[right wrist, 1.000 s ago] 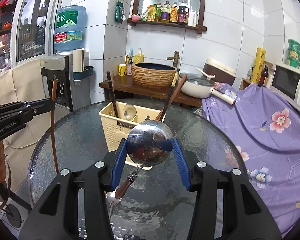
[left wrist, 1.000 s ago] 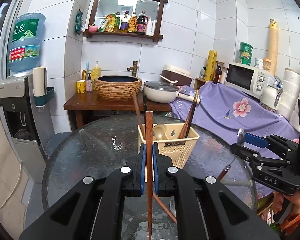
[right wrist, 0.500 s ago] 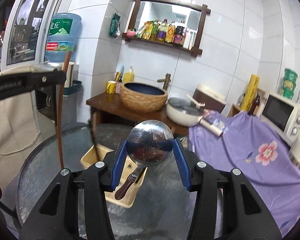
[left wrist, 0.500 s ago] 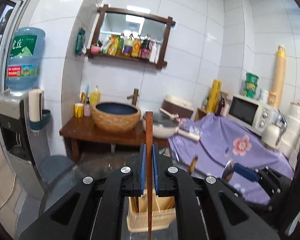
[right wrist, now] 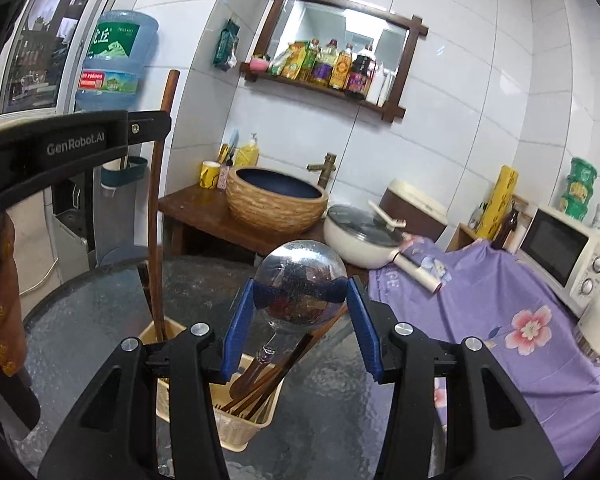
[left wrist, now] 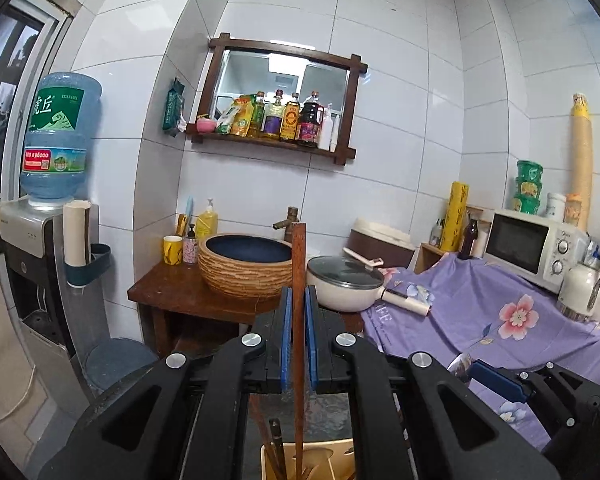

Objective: Organize utensils
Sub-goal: 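Lower the chopstick into the holder and open the left tool, then grasp another wooden chopstick on the table with the left tool while the right tool holds the spoon, then lift the chopstick and spoon with both tools and carry them above the holder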

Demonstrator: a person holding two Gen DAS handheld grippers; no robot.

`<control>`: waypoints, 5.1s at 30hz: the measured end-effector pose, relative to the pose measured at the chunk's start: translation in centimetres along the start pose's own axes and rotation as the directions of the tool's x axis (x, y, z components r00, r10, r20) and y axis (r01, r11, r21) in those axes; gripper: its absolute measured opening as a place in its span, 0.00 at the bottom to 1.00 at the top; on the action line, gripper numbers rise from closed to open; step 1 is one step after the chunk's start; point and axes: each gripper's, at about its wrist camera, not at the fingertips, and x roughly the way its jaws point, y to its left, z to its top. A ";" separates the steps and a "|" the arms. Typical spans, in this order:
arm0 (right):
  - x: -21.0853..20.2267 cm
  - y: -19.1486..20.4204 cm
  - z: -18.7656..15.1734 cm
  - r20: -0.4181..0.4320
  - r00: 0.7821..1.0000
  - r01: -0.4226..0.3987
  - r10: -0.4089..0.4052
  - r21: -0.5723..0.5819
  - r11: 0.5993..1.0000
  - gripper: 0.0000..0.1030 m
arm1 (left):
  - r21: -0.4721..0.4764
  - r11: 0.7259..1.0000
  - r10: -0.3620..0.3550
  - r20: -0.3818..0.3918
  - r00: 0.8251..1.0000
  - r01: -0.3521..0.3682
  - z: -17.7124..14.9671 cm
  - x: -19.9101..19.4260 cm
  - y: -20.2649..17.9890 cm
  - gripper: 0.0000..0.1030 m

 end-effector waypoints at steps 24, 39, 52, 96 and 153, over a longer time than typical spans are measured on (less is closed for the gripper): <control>3.7 2.0 -6.9 -0.088 0.994 -0.063 0.064 0.022 0.998 0.54 | 0.055 0.998 0.002 -0.175 0.984 0.008 -8.9 1.9 1.7 0.07; -3.7 2.5 -9.5 -0.010 0.994 -0.105 0.106 0.035 0.994 0.74 | 0.018 1.000 0.009 -0.087 0.996 -0.008 -8.9 -5.5 2.5 0.80; -1.4 6.5 -19.7 -0.340 0.879 -0.262 0.335 0.242 0.934 0.74 | 0.048 0.988 0.151 -0.421 0.894 -0.144 -18.6 -7.0 6.7 0.88; 1.3 2.5 -23.2 -0.442 0.851 -0.129 0.284 0.348 0.929 0.37 | 0.037 0.999 0.026 -0.617 0.787 -0.004 -24.0 -3.8 3.2 0.66; -1.0 0.0 -22.0 -0.325 0.896 -0.176 0.303 0.368 0.913 0.37 | -0.077 0.997 -0.029 -0.601 0.798 -0.022 -23.6 -1.7 0.8 0.07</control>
